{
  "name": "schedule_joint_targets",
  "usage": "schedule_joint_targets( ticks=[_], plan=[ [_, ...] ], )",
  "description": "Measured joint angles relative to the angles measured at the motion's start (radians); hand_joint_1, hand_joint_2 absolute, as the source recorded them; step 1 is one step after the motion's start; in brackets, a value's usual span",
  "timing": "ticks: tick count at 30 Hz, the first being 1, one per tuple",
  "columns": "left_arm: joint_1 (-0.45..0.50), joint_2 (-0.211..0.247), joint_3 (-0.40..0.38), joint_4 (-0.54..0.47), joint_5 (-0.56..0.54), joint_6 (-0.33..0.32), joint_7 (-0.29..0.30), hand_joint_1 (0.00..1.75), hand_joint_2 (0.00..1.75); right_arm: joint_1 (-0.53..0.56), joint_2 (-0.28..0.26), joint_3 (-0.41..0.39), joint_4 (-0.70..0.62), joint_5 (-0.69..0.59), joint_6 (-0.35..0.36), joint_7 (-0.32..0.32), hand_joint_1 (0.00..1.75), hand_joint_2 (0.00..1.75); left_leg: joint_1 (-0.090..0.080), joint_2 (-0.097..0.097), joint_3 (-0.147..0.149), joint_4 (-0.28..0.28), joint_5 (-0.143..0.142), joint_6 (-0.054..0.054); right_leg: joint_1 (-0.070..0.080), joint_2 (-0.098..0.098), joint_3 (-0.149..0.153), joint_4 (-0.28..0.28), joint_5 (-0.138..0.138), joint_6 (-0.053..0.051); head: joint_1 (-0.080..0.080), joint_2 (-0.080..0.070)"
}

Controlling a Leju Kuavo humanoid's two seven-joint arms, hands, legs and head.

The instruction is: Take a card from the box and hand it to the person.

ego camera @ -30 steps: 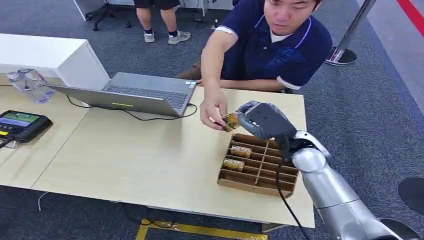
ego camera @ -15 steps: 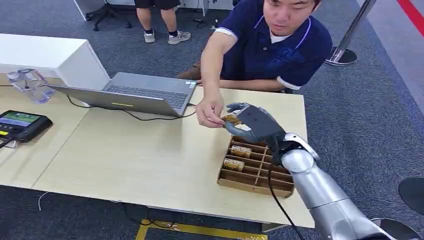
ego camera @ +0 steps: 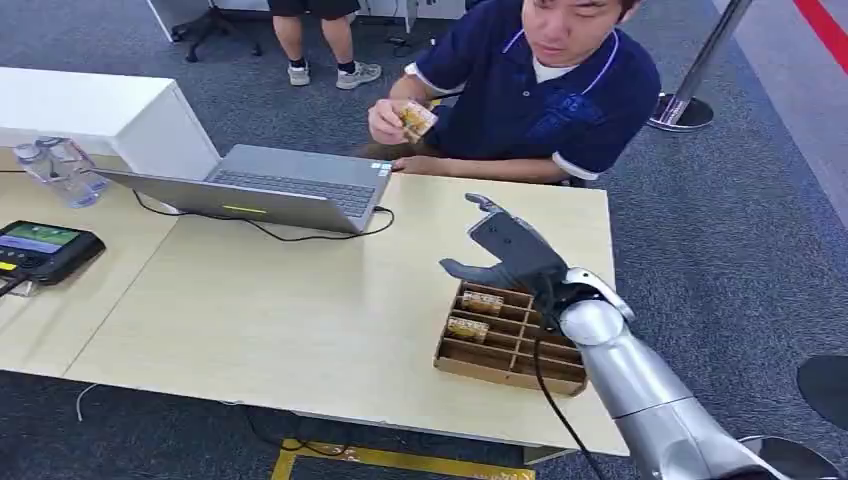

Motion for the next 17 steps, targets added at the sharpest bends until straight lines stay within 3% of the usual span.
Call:
schedule_joint_targets(
  ticks=[1,5,6,7,9,13,17],
  plan=[
    [0.000,0.000,0.000,0.000,0.000,0.001,0.000,0.00,0.00,0.000,0.000,0.000,0.000,0.000,0.000,0.000,0.00,1.75,0.000,0.000,0.000,0.000,0.000,0.000,0.000,0.000,0.000,0.000,0.000,0.000,0.000,0.000],
    [0.001,0.001,0.000,0.000,0.008,0.011,0.024,0.00,0.00,0.000,0.000,0.000,0.000,-0.002,-0.003,0.000,0.00,1.75,0.000,0.000,0.000,0.000,0.000,0.000,0.000,0.000,0.000,0.000,0.000,0.000,0.000,0.000],
    [0.002,0.001,0.000,0.000,0.008,0.014,0.026,0.00,0.00,0.000,0.000,0.000,0.000,-0.002,-0.003,0.001,0.40,1.75,0.000,0.000,0.000,0.000,0.000,0.000,0.000,0.000,0.000,0.000,0.000,0.000,0.000,0.000],
    [0.003,0.001,0.000,0.000,0.008,0.018,0.026,0.00,0.00,0.000,0.000,0.000,0.000,-0.002,-0.003,0.003,1.61,1.75,0.000,0.000,0.000,0.000,0.000,0.000,0.000,0.000,0.000,0.000,0.000,0.000,0.000,0.000],
    [0.003,0.001,0.000,0.000,0.008,0.021,0.026,0.00,0.00,0.000,0.000,0.000,-0.001,-0.005,-0.003,0.003,1.75,1.75,0.000,0.000,0.000,0.000,0.000,0.000,0.000,0.000,0.000,0.000,0.000,0.000,0.000,0.000],
    [0.004,0.001,0.000,0.000,0.009,0.026,0.026,0.00,0.00,0.013,-0.002,0.000,-0.015,-0.015,-0.020,-0.004,1.75,1.75,0.000,0.000,0.001,0.000,0.000,0.000,0.000,0.000,0.000,0.000,0.000,0.000,0.000,0.000],
    [0.007,0.001,0.001,0.000,0.018,0.034,0.026,0.00,0.00,0.093,-0.030,-0.019,-0.117,-0.035,-0.077,-0.049,1.73,1.75,0.000,-0.001,0.000,0.000,0.000,0.000,0.000,0.000,-0.001,0.000,0.000,0.000,0.000,0.000]
  ],
)
